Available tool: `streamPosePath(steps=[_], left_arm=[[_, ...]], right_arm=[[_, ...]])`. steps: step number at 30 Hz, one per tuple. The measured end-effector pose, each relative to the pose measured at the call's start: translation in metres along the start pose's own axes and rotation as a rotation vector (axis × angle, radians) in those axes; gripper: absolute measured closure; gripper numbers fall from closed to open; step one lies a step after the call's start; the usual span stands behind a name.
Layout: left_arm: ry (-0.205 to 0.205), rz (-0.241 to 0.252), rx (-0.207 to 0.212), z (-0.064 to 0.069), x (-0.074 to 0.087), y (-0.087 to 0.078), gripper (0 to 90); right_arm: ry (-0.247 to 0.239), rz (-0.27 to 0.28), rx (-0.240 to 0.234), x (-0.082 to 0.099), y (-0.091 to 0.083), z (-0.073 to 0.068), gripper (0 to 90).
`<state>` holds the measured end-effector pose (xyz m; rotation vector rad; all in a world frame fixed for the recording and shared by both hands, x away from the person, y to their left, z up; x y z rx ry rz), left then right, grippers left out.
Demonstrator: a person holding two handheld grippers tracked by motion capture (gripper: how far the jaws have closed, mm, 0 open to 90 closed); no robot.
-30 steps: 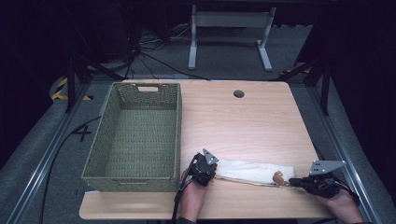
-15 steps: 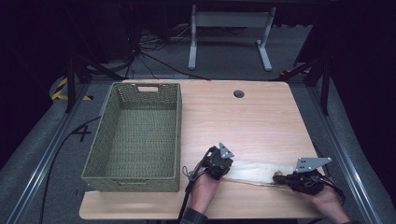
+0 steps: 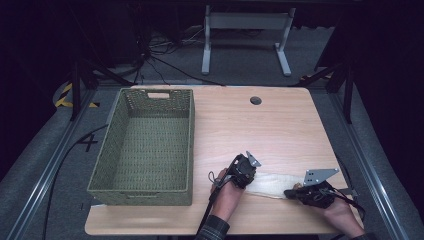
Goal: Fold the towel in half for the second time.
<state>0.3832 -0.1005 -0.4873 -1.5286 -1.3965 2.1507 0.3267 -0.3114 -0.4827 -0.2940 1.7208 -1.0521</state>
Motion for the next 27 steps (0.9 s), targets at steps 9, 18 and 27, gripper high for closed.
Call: streamPosePath(steps=[9, 18, 27], left_arm=[[-0.027, -0.024, 0.009, 0.002, 0.012, -0.011, 90.0], [-0.035, -0.033, 0.034, 0.008, 0.024, -0.021, 90.0], [-0.037, -0.034, 0.063, 0.021, 0.039, -0.032, 90.0]], right_arm=[[0.013, -0.001, 0.039, -0.004, 0.002, 0.015, 89.9], [0.022, 0.002, 0.056, -0.013, 0.007, 0.03, 89.9], [0.036, 0.028, 0.015, -0.029, 0.022, 0.05, 90.0]])
Point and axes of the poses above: each handheld gripper's, and its own axes: y roughly forward along the jaws, x roughly out of its underside, z roughly to its right, the point moved 4 cm from there along y, roughly forward along the jaws, and after that the axes turned 1 degree about -z, right-handed, at the moved point
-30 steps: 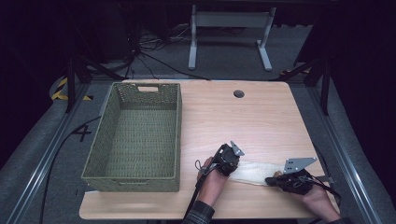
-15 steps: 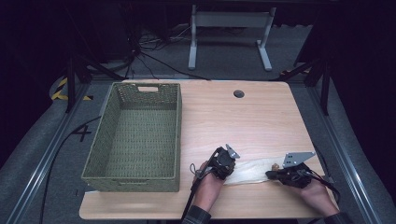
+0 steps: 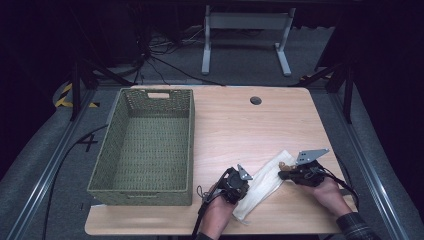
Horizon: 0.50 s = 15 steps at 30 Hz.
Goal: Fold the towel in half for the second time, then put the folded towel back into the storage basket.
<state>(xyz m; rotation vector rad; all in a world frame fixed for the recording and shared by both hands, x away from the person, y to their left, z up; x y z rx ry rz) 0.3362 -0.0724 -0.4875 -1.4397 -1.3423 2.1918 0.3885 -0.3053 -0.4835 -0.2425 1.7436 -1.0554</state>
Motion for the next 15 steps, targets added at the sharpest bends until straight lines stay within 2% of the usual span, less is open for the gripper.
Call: streamPosePath(steps=[5, 8, 15], left_arm=[[0.001, 0.006, 0.011, 0.005, 0.004, -0.002, 90.0], [0.008, -0.004, 0.019, 0.01, 0.006, -0.003, 90.0], [0.023, -0.004, 0.044, 0.019, 0.006, -0.002, 90.0]], right_arm=[[-0.005, 0.003, -0.025, -0.008, 0.007, 0.006, 90.0], [-0.041, -0.003, -0.023, -0.02, 0.017, 0.009, 89.9], [-0.074, -0.003, -0.034, -0.035, 0.03, 0.014, 90.0]])
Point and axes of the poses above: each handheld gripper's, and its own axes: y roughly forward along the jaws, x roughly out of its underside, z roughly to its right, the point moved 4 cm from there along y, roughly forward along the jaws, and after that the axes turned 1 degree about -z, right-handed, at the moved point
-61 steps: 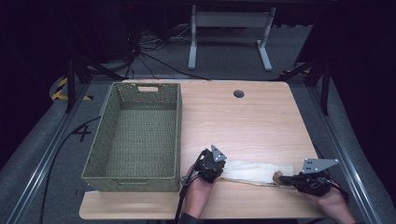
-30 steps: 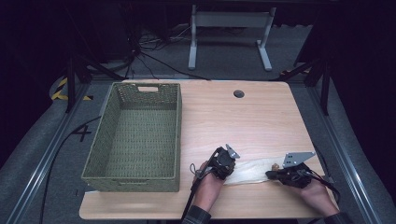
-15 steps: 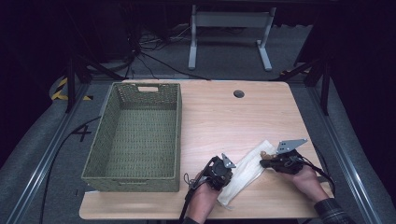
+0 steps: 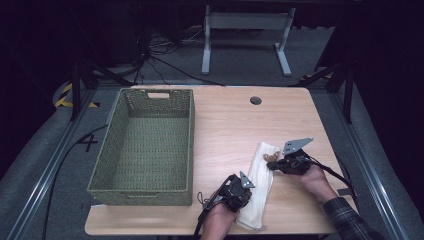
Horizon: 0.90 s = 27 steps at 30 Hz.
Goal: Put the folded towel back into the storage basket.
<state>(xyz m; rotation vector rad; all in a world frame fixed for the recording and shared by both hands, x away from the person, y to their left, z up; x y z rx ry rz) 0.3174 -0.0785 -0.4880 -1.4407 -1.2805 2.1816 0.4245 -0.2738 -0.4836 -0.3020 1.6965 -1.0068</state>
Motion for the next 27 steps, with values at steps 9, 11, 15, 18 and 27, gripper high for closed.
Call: streamPosePath(steps=[9, 11, 15, 18, 27], left_arm=[[0.008, 0.003, 0.03, 0.006, -0.001, 0.003, 90.0], [0.009, 0.003, 0.032, 0.005, -0.001, 0.002, 90.0], [0.028, -0.005, 0.071, 0.001, -0.004, 0.0, 89.8], [0.03, 0.006, 0.074, -0.004, -0.007, -0.004, 88.9], [0.066, 0.003, 0.052, -0.031, -0.029, -0.011, 67.0]], right_arm=[[-0.04, -0.008, -0.022, -0.017, 0.015, 0.003, 90.0], [-0.045, -0.013, -0.021, -0.019, 0.016, 0.003, 90.0], [-0.043, 0.007, -0.04, -0.019, 0.01, -0.001, 89.5], [-0.05, 0.033, -0.068, -0.02, 0.001, -0.01, 85.4], [-0.075, 0.047, -0.143, -0.009, -0.016, -0.052, 63.2]])
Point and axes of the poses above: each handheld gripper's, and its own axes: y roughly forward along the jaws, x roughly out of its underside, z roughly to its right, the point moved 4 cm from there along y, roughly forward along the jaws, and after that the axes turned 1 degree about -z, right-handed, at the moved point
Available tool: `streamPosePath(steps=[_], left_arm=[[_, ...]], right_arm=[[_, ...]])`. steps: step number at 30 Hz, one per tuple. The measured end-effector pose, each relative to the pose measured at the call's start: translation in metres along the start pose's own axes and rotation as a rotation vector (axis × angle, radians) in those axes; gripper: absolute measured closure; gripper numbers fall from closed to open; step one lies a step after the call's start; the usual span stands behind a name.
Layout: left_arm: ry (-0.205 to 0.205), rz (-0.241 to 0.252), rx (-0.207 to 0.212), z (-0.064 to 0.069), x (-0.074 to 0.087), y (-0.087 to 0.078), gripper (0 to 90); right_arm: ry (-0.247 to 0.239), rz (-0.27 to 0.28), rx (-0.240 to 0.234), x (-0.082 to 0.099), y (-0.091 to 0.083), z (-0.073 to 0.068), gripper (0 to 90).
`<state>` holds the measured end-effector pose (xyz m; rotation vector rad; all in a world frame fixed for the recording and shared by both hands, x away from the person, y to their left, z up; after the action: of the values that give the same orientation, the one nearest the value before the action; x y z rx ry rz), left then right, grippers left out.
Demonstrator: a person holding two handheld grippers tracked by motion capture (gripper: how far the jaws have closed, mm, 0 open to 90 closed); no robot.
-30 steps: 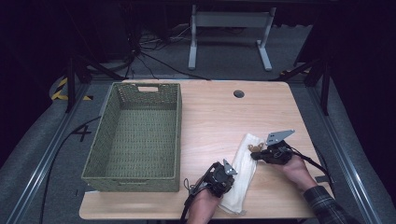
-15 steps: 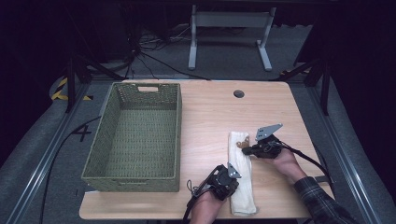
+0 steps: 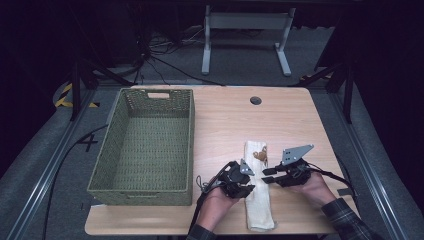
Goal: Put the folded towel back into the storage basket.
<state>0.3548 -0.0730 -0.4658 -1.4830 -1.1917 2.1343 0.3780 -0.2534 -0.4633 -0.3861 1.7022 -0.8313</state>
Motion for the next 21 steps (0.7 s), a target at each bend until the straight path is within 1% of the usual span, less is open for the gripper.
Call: streamPosePath(steps=[1, 2, 3, 4, 6, 7, 8, 9, 11, 13, 14, 15, 17, 18, 19, 20, 21], left_arm=[[0.005, -0.002, -0.013, -0.002, -0.002, 0.0, 64.7], [0.005, -0.002, -0.013, -0.002, -0.002, 0.0, 62.3], [0.013, -0.013, -0.012, -0.004, -0.003, -0.002, 62.3], [0.014, -0.012, -0.012, -0.007, -0.004, -0.002, 57.4], [0.033, -0.025, 0.002, -0.011, -0.005, -0.003, 56.0], [0.036, -0.017, 0.0, -0.013, -0.005, -0.002, 55.5], [0.046, -0.024, 0.003, -0.015, -0.005, -0.001, 53.3], [0.041, -0.024, 0.005, -0.015, -0.004, 0.0, 52.3], [0.066, -0.028, -0.005, -0.018, -0.003, 0.003, 49.8], [0.063, -0.014, -0.013, -0.02, -0.002, 0.004, 46.2], [0.06, -0.017, -0.011, -0.021, -0.001, 0.004, 44.8], [0.059, -0.008, -0.008, -0.022, -0.001, 0.004, 43.3], [0.044, 0.009, -0.007, -0.023, -0.001, 0.004, 39.7], [0.043, 0.012, -0.013, -0.023, -0.001, 0.003, 38.4], [0.047, 0.006, -0.017, -0.024, -0.001, 0.002, 37.8], [0.051, 0.015, -0.016, -0.024, -0.001, 0.002, 37.7], [0.046, 0.015, -0.017, -0.025, -0.001, 0.002, 37.3]], right_arm=[[-0.007, -0.003, -0.005, 0.001, 0.0, -0.003, 61.1], [-0.012, -0.008, -0.007, 0.002, 0.0, -0.008, 58.4], [-0.012, -0.008, -0.007, 0.002, 0.0, -0.008, 58.4], [-0.018, -0.013, -0.011, 0.004, 0.001, -0.012, 56.0], [-0.036, -0.015, -0.016, 0.005, 0.002, -0.022, 49.7], [-0.053, -0.021, -0.021, 0.006, 0.003, -0.028, 47.0], [-0.068, -0.023, -0.024, 0.007, 0.003, -0.033, 45.3], [-0.072, -0.016, -0.036, 0.007, 0.005, -0.038, 43.7], [-0.079, -0.024, -0.052, 0.009, 0.007, -0.046, 38.8], [-0.118, -0.048, -0.039, 0.009, 0.011, -0.053, 33.7], [-0.125, -0.051, -0.039, 0.008, 0.013, -0.056, 31.8], [-0.125, -0.053, -0.045, 0.008, 0.015, -0.058, 29.7], [-0.136, -0.052, -0.042, 0.006, 0.02, -0.061, 25.8], [-0.126, -0.056, -0.048, 0.005, 0.021, -0.061, 24.1], [-0.127, -0.062, -0.047, 0.006, 0.023, -0.059, 21.5], [-0.129, -0.067, -0.043, 0.006, 0.025, -0.058, 20.1], [-0.134, -0.073, -0.047, 0.007, 0.026, -0.058, 18.9]])
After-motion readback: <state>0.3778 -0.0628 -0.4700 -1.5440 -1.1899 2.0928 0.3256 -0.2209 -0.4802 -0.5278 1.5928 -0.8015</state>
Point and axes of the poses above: each handheld gripper's, and its own axes: y roughly forward along the jaws, x roughly out of its underside, z roughly to its right, the point moved 4 cm from there along y, roughly forward along the jaws, and after that the axes turned 1 degree about -z, right-handed, at the moved point
